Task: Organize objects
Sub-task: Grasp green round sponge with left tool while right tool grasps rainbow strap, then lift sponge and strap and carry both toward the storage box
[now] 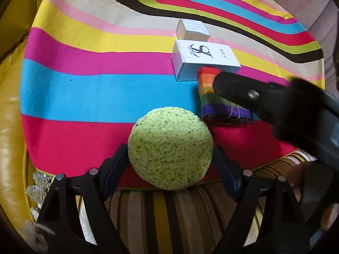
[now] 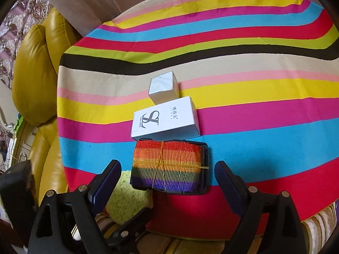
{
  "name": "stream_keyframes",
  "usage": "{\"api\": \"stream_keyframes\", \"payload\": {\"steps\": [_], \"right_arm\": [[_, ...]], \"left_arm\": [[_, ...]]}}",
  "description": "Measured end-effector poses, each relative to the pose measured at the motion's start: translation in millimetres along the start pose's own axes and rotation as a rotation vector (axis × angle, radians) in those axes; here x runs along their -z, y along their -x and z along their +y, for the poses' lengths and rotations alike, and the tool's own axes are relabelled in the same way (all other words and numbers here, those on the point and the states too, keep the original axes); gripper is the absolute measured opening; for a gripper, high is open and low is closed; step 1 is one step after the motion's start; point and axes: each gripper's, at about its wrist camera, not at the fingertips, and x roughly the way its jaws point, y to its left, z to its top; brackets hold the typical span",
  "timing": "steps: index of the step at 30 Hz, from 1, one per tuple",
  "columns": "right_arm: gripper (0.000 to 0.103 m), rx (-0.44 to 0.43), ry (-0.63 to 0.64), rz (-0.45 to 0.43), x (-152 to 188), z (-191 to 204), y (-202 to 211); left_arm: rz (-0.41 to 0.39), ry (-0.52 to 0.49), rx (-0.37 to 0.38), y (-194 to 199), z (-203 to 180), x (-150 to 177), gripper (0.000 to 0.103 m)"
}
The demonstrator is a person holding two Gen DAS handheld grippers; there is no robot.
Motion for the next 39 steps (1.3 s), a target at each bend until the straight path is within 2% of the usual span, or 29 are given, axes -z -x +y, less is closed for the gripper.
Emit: {"api": "stream_keyframes", "payload": {"steps": [7,15,20,24,30,39], "right_arm": [[0.091,0.043,0.035,0.034,-2,9,-14],[0.091,0.152,0.106,0.052,0,25,-26],[0.091,0.201,0.145,0.070,2,31,-34],[0.085,0.216,0.167,0.071,4,34,-36],[0.085,0.223,0.164,0.040,6,30,-24],[0.085,0.244,0.166,-0.030,19,18,13]], "left_arm": [[-0.029,0.036,-0.030,14,9,13,0.082],[-0.072,0.093,-0.097,27,21,24,0.082],[-0.078,0.118,-0.103,31,32,29,0.082],[-0.081,0.125,-0.106,23,28,23,0.082],[-0.097,0.136,-0.119,15,17,16,0.082],[-0.142,0.123,-0.120,41,13,28,0.082]]}}
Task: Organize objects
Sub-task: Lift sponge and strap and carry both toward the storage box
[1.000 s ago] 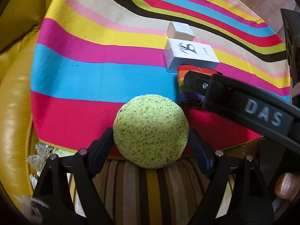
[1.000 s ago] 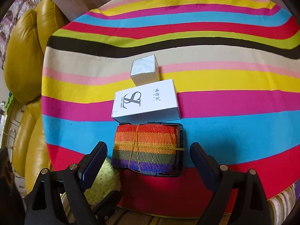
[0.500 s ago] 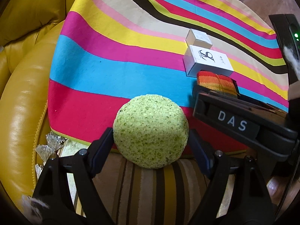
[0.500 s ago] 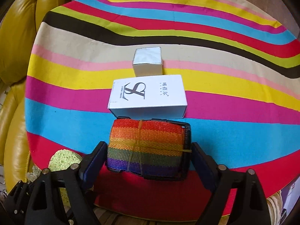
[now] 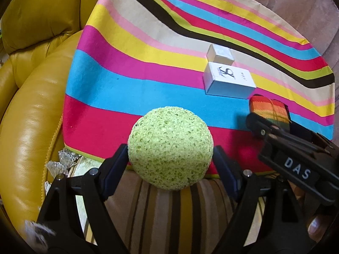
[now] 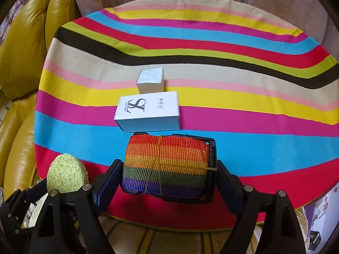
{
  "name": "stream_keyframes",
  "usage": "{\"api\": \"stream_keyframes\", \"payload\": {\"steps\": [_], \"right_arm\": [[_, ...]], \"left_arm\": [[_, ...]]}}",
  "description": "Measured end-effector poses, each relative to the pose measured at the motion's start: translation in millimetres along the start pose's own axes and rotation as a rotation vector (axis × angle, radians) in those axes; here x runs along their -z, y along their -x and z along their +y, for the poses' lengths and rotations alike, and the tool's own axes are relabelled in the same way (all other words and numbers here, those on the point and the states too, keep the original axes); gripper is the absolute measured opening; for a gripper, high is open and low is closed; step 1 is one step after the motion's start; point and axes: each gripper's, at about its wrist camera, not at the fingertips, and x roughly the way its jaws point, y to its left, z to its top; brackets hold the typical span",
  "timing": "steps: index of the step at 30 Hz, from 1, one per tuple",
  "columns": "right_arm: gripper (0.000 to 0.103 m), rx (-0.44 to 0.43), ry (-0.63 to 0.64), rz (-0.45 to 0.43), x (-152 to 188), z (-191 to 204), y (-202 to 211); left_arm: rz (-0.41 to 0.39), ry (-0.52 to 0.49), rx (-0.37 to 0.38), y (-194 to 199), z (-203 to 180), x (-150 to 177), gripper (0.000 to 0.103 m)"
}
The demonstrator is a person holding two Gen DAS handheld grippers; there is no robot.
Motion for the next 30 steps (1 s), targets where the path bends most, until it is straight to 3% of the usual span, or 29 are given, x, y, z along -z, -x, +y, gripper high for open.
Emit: {"api": "stream_keyframes", "payload": {"steps": [30], "right_arm": [[0.085,0.101,-0.152,-0.073,60,-104,79]], "left_arm": [[-0.039,-0.154,0.064,23,-81,13,0.082]]}}
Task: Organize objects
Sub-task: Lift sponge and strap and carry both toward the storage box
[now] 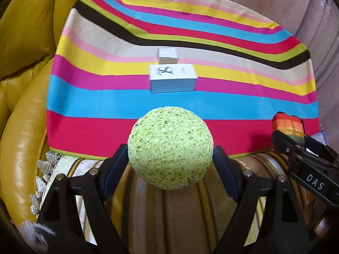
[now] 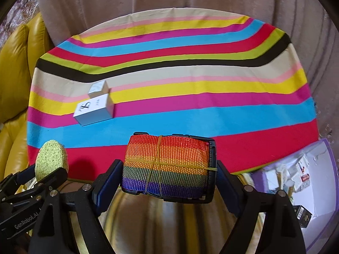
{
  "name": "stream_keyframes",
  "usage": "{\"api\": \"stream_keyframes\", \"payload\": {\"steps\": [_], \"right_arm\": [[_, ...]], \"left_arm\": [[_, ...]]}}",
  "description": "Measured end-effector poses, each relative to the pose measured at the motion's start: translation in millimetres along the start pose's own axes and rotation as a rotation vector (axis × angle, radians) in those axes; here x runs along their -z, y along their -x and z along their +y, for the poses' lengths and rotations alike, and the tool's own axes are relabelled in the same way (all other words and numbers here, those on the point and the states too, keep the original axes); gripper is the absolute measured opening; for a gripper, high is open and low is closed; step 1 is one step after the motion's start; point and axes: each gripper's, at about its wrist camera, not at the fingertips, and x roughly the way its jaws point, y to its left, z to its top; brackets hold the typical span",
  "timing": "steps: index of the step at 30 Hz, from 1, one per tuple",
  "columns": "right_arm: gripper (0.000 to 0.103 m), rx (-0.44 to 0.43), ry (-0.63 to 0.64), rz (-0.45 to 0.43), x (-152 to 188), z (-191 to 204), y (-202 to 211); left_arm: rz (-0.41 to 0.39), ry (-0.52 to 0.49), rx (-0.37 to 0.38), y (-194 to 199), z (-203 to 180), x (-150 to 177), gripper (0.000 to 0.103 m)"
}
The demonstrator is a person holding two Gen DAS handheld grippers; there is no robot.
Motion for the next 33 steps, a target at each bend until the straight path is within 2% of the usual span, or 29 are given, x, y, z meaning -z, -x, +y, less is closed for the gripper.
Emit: {"api": "stream_keyframes", "payload": {"steps": [26,33], "right_arm": [[0.085,0.127,-0.156,-0.014,37,-101,40],[0.085,0.153,-0.201,-0.015,49,-126,53]], "left_arm": [[-0.004,-0.201,0.170,4,-108,9,0.082],[0.005,-0.254,0.236,5,-137,14,0.082]]}}
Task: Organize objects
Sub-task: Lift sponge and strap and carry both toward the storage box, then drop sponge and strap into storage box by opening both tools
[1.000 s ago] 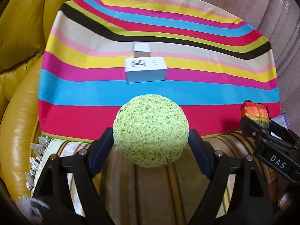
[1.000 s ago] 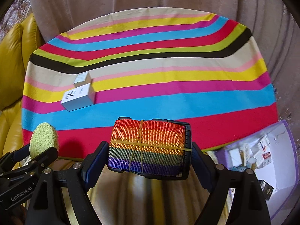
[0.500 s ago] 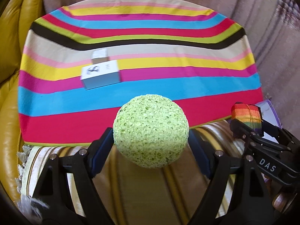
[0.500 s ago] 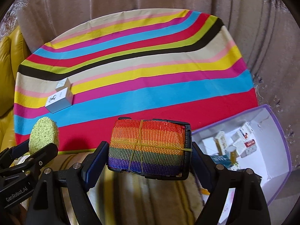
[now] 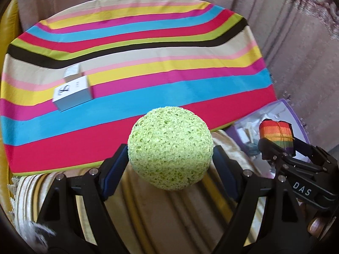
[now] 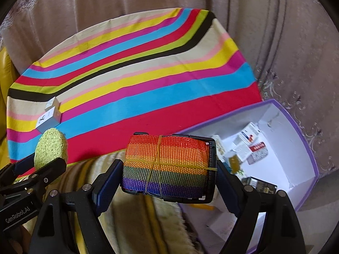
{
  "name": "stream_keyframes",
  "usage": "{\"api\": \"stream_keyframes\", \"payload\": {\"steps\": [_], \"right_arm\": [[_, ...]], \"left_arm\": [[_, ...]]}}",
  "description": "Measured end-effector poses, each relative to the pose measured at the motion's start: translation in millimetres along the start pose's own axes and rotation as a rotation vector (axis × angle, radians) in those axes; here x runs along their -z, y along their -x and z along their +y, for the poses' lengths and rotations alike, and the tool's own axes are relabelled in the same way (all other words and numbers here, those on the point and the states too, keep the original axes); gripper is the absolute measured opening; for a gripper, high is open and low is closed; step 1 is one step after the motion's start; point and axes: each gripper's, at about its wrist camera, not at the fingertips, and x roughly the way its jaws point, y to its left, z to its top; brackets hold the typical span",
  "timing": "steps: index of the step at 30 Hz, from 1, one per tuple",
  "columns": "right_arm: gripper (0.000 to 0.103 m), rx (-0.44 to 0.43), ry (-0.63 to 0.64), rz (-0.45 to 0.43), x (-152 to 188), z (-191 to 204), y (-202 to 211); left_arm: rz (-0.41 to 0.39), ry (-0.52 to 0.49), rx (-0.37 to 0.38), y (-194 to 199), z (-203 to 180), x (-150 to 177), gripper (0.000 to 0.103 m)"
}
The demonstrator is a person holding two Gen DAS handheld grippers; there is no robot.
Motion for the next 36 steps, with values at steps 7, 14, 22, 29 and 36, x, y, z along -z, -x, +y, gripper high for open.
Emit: {"api": "stream_keyframes", "payload": {"steps": [7,14,22,29,36], "right_arm": [[0.085,0.050,-0.060,0.008,13,-43,8],[0.085,0.123,-0.137,0.035,30,-89,9],[0.085,0.204,-0.203,0.030,35,-128,6],[0.086,0.238,-0.251,0.006,33,-145,11],[0.086,0.241,-0.271,0.003,33,-149,12]], "left_arm": [[0.019,-0.069,0.076,-8,-39,-1,0.082],[0.039,-0.140,0.131,-16,-74,-1,0.082],[0.063,-0.213,0.219,-28,-114,1,0.082],[0.091,-0.238,0.305,-38,-136,-2,0.083],[0.102,-0.225,0.334,-40,-137,-3,0.092]]}}
